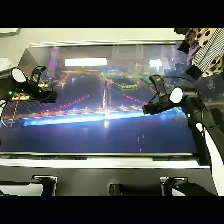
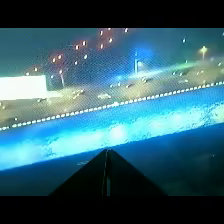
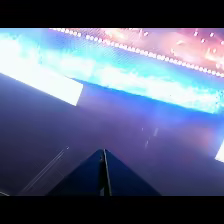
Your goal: Fold the clothes and pants, and hang the long-sleeved shirts on hangers.
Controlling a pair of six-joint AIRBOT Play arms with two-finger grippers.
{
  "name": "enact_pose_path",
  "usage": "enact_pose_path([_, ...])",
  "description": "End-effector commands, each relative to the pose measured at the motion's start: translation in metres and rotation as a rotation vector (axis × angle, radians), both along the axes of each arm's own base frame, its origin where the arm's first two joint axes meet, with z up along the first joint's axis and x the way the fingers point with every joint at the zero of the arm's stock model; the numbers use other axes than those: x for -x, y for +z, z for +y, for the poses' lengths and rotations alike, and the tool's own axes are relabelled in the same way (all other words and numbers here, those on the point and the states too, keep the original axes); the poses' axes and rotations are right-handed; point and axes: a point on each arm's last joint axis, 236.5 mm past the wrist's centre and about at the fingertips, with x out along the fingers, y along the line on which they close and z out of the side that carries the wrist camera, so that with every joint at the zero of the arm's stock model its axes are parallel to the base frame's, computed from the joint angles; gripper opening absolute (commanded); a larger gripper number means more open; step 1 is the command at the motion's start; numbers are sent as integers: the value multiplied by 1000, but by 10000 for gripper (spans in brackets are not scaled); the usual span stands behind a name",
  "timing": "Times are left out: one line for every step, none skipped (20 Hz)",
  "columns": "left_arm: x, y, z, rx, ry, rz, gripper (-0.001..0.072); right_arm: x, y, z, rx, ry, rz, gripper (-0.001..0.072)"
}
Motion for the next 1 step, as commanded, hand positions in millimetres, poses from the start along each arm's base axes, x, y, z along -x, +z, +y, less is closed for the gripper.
enact_pose_path([0, 0, 0, -1, -1, 1, 17, 0, 0, -1, 6, 6, 0, 34])
